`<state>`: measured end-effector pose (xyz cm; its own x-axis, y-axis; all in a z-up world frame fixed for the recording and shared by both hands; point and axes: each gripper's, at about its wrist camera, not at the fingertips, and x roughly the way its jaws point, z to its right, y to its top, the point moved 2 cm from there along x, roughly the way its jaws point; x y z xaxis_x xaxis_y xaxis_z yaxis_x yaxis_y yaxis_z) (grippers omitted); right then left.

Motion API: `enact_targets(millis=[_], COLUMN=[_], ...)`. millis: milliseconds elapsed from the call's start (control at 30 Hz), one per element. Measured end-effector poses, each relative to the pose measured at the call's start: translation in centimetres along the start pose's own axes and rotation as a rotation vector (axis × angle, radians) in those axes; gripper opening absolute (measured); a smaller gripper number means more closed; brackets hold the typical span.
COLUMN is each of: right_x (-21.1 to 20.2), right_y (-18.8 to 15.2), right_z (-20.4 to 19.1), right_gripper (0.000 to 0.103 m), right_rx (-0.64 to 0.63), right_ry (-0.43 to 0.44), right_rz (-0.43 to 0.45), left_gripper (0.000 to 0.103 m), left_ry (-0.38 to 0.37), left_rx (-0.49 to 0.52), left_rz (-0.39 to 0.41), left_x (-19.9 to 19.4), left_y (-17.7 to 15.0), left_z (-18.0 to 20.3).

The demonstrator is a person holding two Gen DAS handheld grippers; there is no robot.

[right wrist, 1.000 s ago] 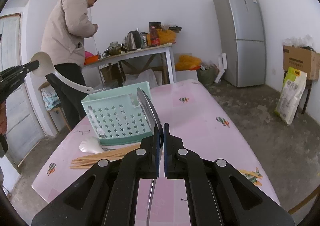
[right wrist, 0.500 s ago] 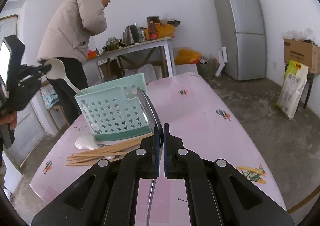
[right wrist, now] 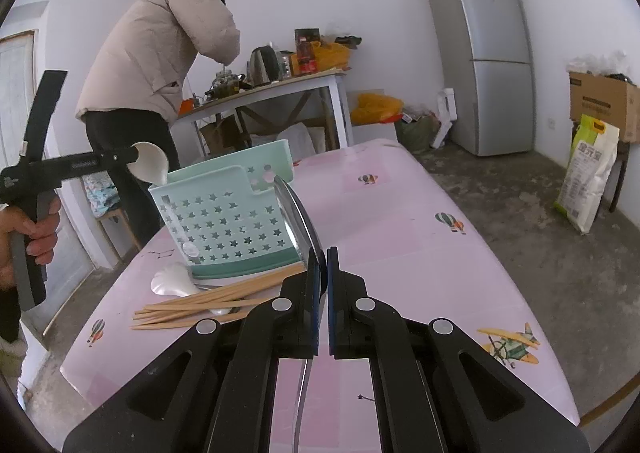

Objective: Organize utensils
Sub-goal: 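Carry the white spoon with the left tool into the mint-green holder, then open the left tool and withdraw it from the holder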

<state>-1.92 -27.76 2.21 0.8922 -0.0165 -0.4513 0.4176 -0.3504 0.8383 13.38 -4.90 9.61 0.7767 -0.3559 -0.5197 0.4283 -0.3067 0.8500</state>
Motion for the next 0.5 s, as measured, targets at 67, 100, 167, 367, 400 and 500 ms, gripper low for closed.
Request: enact_targets(millis=[67,100,167,367,400,500], right_x=[-0.2,-0.2,-0.3,-1.0,-1.2,-1.2], right_y=[0.0,0.0,0.1,0.6,0.8,1.3], right_z=[-0.1,-0.2,-0.4,-1.1,-1.2,-1.2], right_gripper=[0.002,0.002,0.002,0.002,0.002,0.002], right_rx=[0.001,0.001,0.000,-0.016,-0.015,0.005], right_ry=[0.004,0.006,0.009,0.018,0.023,0.050], right_rz=[-0.001,-0.002,-0.004,-0.003,-0.004,-0.009], left_gripper=[0.040,0.042,0.045,0.047,0.047,0.049], left_ry=[-0.031,-0.037,-0.052,-0.105,-0.110,-0.142], left_rx=[-0.040,-0.050,-0.084,-0.154,-0.157,-0.171], left_rz=[0.030,0.038,0.064,0.074,0.070,0.040], left_x=[-1.0,-1.2,-2.1,-3.6,-3.7,-3.8], left_y=[-0.3,-0.3,-0.7,-2.1,-2.4,-4.0], left_z=[-0.5,-0.6,-1.0,-1.3,-1.1,-0.6])
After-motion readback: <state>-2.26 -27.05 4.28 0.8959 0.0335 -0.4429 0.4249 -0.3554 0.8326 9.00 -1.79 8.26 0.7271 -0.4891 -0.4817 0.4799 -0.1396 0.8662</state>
